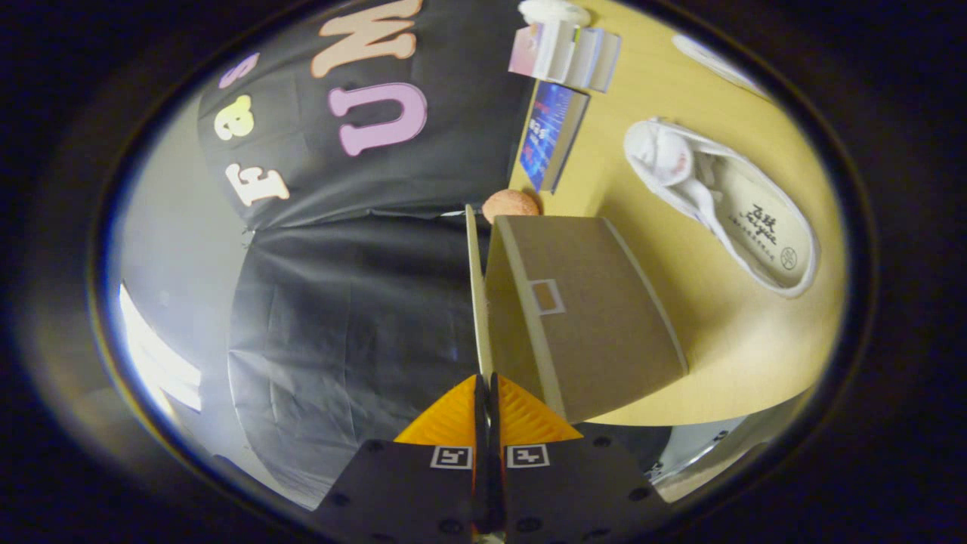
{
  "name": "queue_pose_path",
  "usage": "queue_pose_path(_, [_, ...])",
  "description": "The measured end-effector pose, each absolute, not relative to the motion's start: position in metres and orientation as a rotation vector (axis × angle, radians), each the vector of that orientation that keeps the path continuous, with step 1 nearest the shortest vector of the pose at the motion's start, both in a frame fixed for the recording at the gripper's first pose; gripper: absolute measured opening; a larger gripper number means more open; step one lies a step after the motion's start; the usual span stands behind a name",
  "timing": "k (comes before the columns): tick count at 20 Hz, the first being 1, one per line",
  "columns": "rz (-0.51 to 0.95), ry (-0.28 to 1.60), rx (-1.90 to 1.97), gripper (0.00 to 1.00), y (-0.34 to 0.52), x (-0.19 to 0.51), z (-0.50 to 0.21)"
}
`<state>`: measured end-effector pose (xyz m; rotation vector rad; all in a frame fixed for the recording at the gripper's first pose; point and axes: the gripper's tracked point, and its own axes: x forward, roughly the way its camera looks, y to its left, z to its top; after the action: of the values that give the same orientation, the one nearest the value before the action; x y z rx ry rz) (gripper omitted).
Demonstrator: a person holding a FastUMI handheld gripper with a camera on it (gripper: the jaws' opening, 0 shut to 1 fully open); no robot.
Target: Open the storage box then place both shoes into the box .Put the left shoe in first, then the right shoe, with the right side of both shoes facing outward in a uniform manner.
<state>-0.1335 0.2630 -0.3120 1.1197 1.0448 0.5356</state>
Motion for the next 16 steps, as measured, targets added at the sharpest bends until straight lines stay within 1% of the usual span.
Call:
queue_pose_path(7, [0.709, 0.988, 0.985, 0.02, 0.330, -0.129, -0.247])
queue_pose_path(10, [0.771, 0.977, 0.903, 0.02, 0.367, -0.124, -0.233])
queue_pose_path(16, [0.883, 0.971, 0.784, 0.02, 0.432, -0.136, -0.222])
